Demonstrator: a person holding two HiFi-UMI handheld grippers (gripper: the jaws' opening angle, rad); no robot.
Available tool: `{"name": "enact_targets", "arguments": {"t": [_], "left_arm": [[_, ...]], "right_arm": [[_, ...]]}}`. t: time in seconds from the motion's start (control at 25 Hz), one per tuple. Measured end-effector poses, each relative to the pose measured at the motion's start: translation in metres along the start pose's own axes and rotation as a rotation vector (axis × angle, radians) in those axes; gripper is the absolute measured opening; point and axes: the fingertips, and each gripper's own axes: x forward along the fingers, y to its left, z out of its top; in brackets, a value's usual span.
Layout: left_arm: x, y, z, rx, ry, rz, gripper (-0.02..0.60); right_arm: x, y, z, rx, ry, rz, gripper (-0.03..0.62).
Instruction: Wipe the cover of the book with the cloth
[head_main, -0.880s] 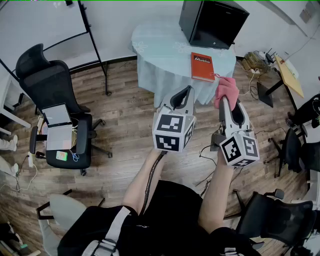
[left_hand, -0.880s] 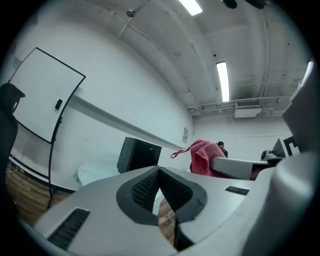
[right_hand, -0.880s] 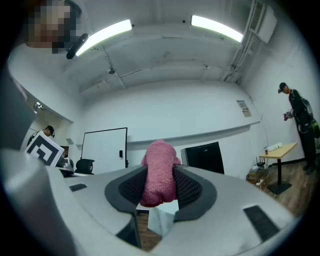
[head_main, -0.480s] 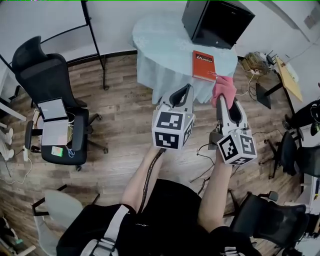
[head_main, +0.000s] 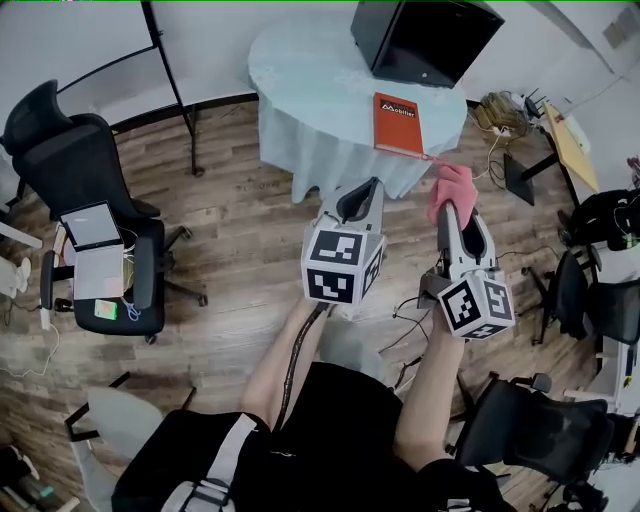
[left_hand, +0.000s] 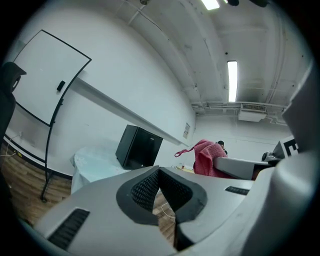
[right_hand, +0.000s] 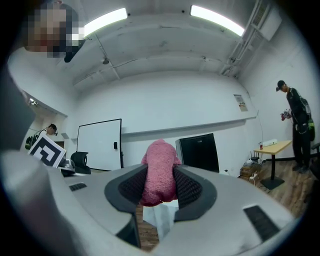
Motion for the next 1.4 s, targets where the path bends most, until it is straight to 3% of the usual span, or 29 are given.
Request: {"name": "enact_targets", "arguments": {"t": [0.4, 0.6, 0.88, 1.12, 1.4], "left_arm": [[0.049, 0.003, -0.008, 0.005, 0.029, 0.016, 0.012], [0.089, 0.026, -0.016, 0.001, 0.059, 0.055, 0.013], [0.167, 0.037, -0.023, 0.001, 0.11, 0.073, 0.013], [0.236, 0.027, -0.004, 0.034, 0.098, 0.074, 0.012], [0.279, 0.015, 0.022, 0.054, 0.041, 0.091, 0.012]], "right_arm": [[0.034, -0.042, -0.006, 0.058, -0.008, 0.01, 0.153], [0.074, -0.063, -0.024, 0.084, 0.024, 0.026, 0.153], [0.133, -0.132, -0.03, 0.157, 0.029, 0.001, 0.153], [0.174, -0.189, -0.009, 0.179, -0.01, -0.01, 0.153], [0.195, -0.234, 0.027, 0.169, -0.077, 0.007, 0.153]]}}
